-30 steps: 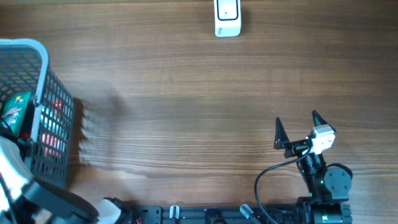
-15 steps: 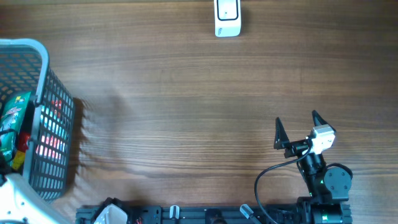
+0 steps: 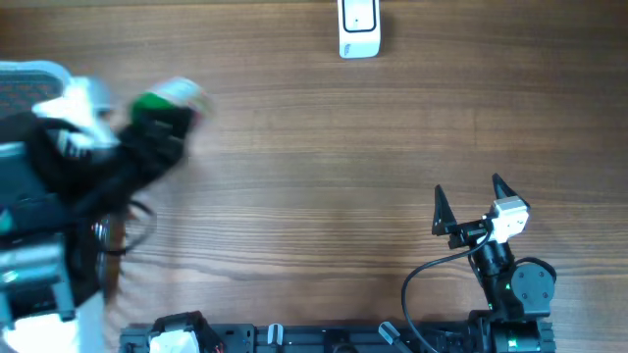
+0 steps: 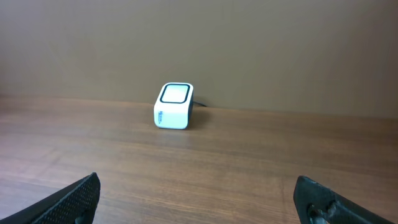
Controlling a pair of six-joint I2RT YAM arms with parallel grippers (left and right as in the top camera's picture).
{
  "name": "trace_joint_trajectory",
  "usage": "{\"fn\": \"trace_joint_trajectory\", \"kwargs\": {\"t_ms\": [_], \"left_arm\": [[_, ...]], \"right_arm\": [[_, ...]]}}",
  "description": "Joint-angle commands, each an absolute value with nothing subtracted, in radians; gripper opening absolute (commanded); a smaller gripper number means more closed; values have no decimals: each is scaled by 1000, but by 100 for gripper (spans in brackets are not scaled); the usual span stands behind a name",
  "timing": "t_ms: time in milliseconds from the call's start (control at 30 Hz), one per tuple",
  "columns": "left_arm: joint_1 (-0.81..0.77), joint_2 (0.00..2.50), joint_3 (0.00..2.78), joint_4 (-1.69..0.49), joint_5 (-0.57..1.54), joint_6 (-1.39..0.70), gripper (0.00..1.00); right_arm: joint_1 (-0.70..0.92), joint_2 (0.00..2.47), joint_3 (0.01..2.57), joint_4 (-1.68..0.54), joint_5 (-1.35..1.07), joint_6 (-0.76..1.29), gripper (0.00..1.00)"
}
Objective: Scan the item barcode
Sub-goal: 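Carry the green-lidded jar to table center and release it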
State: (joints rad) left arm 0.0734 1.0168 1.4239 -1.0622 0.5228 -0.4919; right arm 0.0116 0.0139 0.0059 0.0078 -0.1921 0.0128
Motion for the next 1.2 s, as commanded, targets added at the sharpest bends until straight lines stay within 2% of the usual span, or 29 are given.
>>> {"fn": "trace_joint_trajectory", "kwargs": {"t_ms": [0,133,367,700,967,1167], "left_arm": [[-182,1076,1439,-1127,238,-449,64],[-397,1209,1439,-1202,80,-495,64],[-588,1510,1438,-1176,77,-564,64],[-722,1784,1438,-1058,77,-664,65],[-751,1815,1402,-982,81,-794,66],[-751,1815,1280,-806,47,-875,70]], "right_arm": [[16,14,5,14,-207,2,100],[16,14,5,14,-206,2,100],[16,14,5,14,-206,2,100],[16,14,5,14,-207,2,99],[16,14,5,14,-206,2,100],[16,14,5,14,-207,2,100]]}}
